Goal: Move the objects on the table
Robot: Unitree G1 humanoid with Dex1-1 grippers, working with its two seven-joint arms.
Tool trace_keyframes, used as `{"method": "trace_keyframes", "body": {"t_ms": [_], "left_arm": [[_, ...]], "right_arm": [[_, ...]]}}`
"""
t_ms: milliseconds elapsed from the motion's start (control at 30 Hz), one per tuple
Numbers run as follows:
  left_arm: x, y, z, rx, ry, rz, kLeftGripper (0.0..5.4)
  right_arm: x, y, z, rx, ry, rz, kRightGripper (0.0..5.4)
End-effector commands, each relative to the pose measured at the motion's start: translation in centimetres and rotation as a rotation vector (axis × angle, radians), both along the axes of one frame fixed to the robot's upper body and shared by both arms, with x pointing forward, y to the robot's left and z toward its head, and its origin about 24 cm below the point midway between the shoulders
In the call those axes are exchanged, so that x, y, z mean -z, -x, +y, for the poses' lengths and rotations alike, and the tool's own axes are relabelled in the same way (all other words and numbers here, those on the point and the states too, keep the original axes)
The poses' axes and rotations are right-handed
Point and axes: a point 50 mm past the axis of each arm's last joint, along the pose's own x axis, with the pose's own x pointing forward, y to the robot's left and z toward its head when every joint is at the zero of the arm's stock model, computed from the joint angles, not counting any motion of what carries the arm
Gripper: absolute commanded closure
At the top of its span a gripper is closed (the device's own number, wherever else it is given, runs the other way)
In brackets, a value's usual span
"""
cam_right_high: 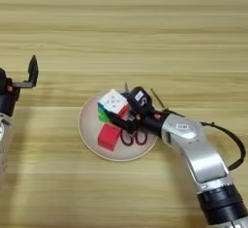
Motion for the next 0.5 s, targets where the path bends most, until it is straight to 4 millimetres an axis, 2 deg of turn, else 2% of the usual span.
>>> {"method": "trace_keyframes", "body": {"t_ms": [33, 233, 500], "left_arm": [[-0.1, -0.2, -0.1, 0.004, -0.004, -0.007, 0.00], [-0.1, -0.2, -0.2, 0.005, -0.001, -0.008, 0.00], [0.0, -0.2, -0.2, 0.003, 0.003, -0.008, 0.00]], "right_arm": [[-2.0, -0.3, -1.0, 0.040, -0.012, -0.060, 2.06], [-3.3, -0.4, -2.8, 0.123, -0.030, -0.107, 2.06], [-4.4, -0.3, -7.0, 0.275, -0.004, -0.140, 2.06]]}}
